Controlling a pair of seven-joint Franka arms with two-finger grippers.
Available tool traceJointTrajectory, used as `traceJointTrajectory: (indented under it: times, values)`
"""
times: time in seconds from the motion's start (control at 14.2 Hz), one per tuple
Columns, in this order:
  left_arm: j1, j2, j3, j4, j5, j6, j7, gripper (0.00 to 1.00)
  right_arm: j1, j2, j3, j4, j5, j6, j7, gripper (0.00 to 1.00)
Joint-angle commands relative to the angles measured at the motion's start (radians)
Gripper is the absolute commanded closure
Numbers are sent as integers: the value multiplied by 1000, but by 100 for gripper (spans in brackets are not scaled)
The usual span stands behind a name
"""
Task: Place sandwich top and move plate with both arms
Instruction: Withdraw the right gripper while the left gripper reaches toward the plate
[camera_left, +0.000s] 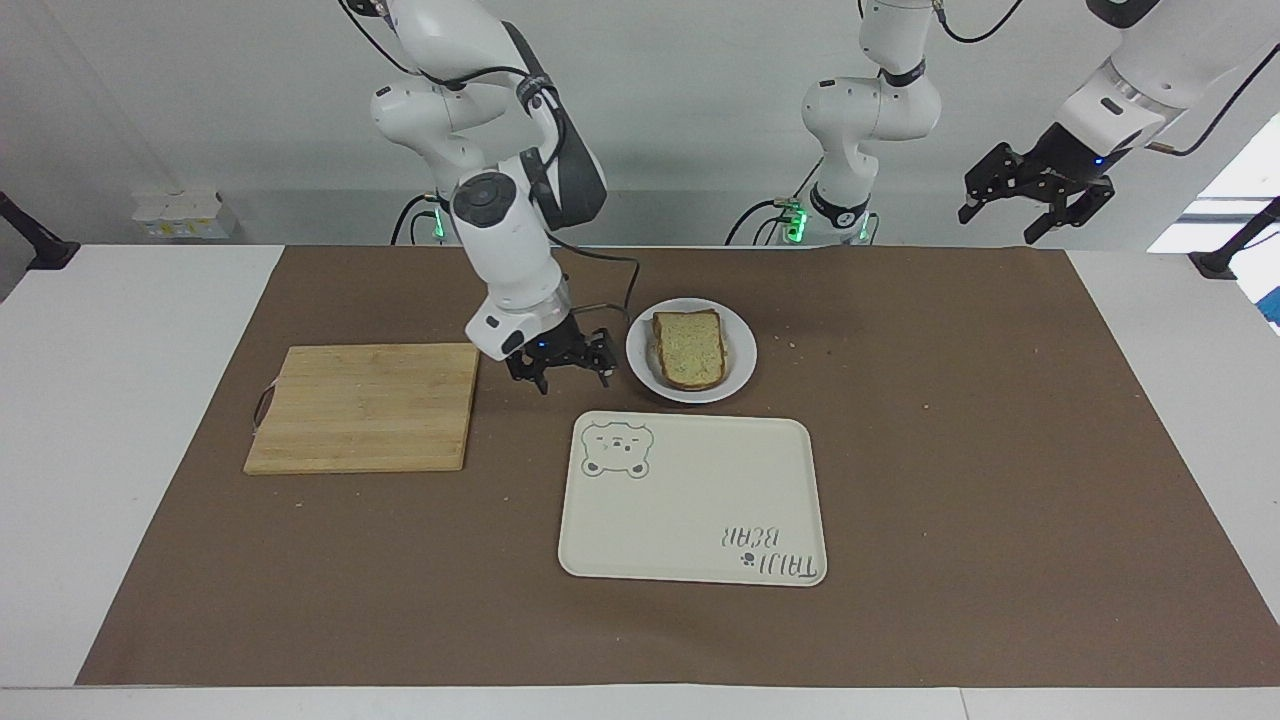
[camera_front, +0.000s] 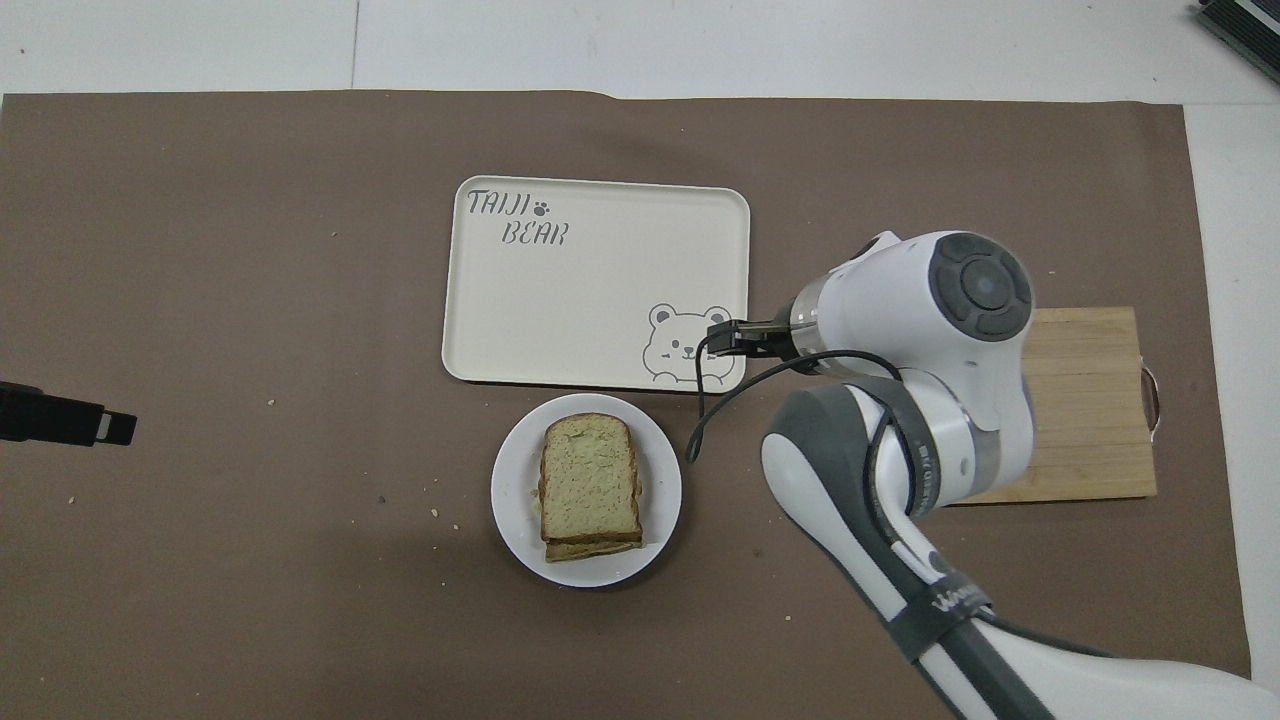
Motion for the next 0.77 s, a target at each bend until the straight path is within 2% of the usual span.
traceJointTrajectory:
  times: [0.0,0.14,0.28,0.56,0.7]
  values:
    - [-18,-112,6,-228,-90,109,-1,0,-82,-24,11,31,-29,-65,-86,0]
    - [-19,-148,6,-381,-231,220,7,0,-113,-30,11,74,-120,-136,-110,0]
    - [-59,-187,1,-522,-297,355,5,0,-123,-58,9,97,-226,-182,-112,0]
    - [-139,-172,3,-690,-528,540,74,0,-159,-161,3,112,-236,-302,-112,0]
    - [-175,-156,3,-788,-694,636,187,0,-183,-207,-12,137,-238,-368,-114,0]
